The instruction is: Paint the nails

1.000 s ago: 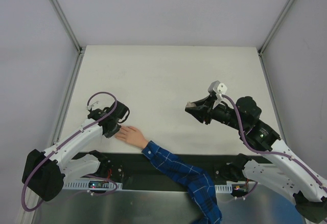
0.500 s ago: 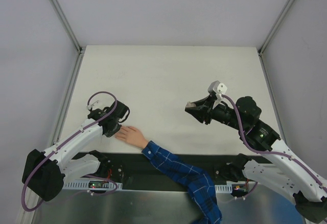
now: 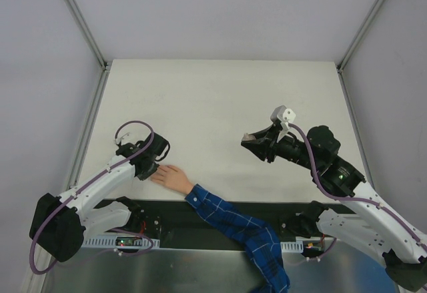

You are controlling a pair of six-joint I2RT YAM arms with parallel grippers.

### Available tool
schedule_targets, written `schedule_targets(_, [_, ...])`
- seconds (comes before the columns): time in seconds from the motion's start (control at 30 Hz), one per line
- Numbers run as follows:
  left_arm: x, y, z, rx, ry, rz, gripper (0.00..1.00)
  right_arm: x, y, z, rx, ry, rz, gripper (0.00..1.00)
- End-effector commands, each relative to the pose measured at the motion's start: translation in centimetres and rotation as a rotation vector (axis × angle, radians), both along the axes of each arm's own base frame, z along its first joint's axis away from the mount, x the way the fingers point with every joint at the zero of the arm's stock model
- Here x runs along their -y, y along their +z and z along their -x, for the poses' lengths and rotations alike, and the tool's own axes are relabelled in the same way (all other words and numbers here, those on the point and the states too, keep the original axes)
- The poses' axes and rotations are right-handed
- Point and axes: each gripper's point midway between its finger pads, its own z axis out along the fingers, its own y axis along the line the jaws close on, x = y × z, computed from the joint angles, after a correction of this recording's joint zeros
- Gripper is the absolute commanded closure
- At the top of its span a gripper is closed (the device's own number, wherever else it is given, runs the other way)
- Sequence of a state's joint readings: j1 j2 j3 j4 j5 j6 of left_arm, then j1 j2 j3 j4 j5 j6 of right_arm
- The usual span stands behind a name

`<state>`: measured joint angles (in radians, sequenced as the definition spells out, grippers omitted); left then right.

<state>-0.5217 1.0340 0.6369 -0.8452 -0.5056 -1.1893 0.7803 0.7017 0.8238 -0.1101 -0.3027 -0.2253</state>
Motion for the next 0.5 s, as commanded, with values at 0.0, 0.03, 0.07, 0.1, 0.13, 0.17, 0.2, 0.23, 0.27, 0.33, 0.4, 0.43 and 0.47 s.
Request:
schedule_targets(0.0, [-0.8,-0.4,0.5,-0.014,0.02,-0.02,1.0,-0.2,1.7,-0.1,0.05,0.013,-0.042,1.0])
schedule_targets(0.03, [-0.8,-0.4,0.6,-0.016,0.019,-0.02,1.0,-0.3,1.6,0.0,0.047,0.016,-0.042,1.0])
schedule_targets(0.07, [-0.8,-0.4,0.6,-0.013,0.02,-0.019,1.0,-0.2,1.6,-0.1,0.046,0.014,-0.041,1.0])
schedule_targets(0.1, [-1.0,-0.5,0.7,-0.011,0.024,-0.022,1.0,-0.3,1.6,0.0,0.047,0.016,-0.042,1.0])
schedule_targets(0.13, [-0.9,-0.4,0.6,-0.003,0.026,-0.019,1.0,-0.3,1.5,0.0,0.045,0.019,-0.04,1.0])
schedule_targets(0.17, [-0.9,-0.3,0.5,0.002,0.027,-0.019,1.0,-0.3,1.6,0.0,0.047,0.02,-0.042,1.0])
schedule_targets(0.2, [-1.0,-0.2,0.4,0.007,0.025,-0.02,1.0,-0.4,1.6,0.0,0.045,0.02,-0.04,1.0])
schedule_targets(0.23, [-1.0,-0.2,0.2,0.012,0.023,-0.023,1.0,-0.4,1.6,0.0,0.045,0.022,-0.04,1.0])
schedule_targets(0.27, [-1.0,0.0,0.1,0.015,0.018,-0.024,1.0,-0.4,1.6,-0.1,0.046,0.02,-0.041,1.0])
schedule_targets(0.33, [-1.0,0.2,-0.2,0.022,0.014,-0.03,1.0,-0.4,1.6,-0.1,0.045,0.02,-0.04,1.0])
schedule_targets(0.4, [-0.9,0.6,-0.5,0.032,0.009,-0.03,1.0,-0.4,1.5,-0.1,0.042,0.022,-0.038,1.0])
schedule_targets(0.43, [-1.0,0.6,-0.5,0.028,0.007,-0.038,1.0,-0.4,1.6,-0.1,0.045,0.022,-0.04,1.0])
schedule_targets(0.47, [-1.0,0.7,-0.6,0.029,0.005,-0.038,1.0,-0.4,1.5,-0.1,0.043,0.022,-0.039,1.0])
